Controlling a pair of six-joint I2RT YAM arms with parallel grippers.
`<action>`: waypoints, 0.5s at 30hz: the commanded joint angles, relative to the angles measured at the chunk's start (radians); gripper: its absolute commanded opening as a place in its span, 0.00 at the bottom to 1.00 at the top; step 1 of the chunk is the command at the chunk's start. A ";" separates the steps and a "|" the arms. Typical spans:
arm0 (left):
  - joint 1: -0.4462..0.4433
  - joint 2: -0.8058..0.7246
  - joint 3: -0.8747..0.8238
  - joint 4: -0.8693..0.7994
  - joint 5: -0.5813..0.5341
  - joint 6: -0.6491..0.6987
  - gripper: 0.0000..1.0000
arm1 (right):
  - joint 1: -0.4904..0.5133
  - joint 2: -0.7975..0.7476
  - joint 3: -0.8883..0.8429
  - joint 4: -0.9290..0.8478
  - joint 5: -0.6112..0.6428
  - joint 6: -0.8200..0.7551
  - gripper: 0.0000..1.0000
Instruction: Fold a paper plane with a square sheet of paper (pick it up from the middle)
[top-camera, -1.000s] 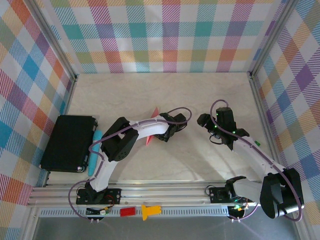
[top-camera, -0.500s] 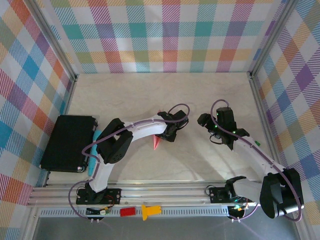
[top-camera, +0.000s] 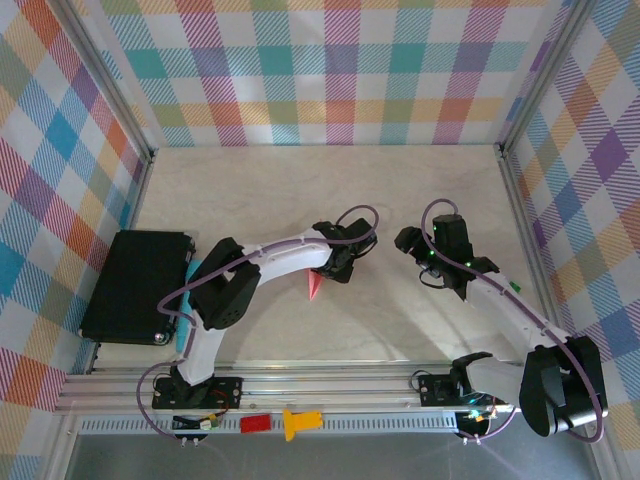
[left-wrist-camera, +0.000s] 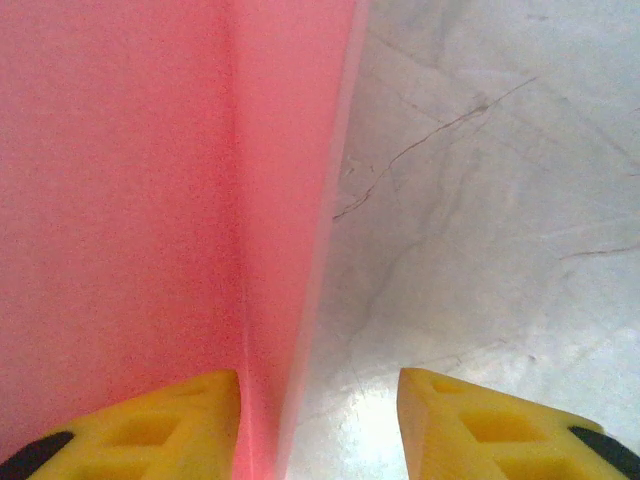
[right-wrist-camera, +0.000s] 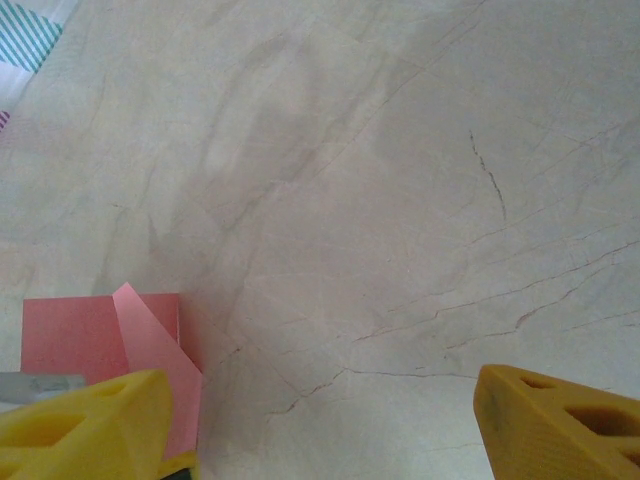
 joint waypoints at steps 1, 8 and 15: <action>-0.013 -0.117 0.029 -0.023 0.022 -0.018 0.48 | -0.009 0.021 -0.002 -0.008 -0.028 0.000 0.79; 0.035 -0.281 -0.042 0.023 0.075 -0.037 0.55 | 0.004 0.114 0.062 -0.031 -0.131 -0.034 0.73; 0.207 -0.505 -0.326 0.200 0.168 -0.140 0.68 | 0.225 0.332 0.224 -0.069 -0.118 -0.021 0.71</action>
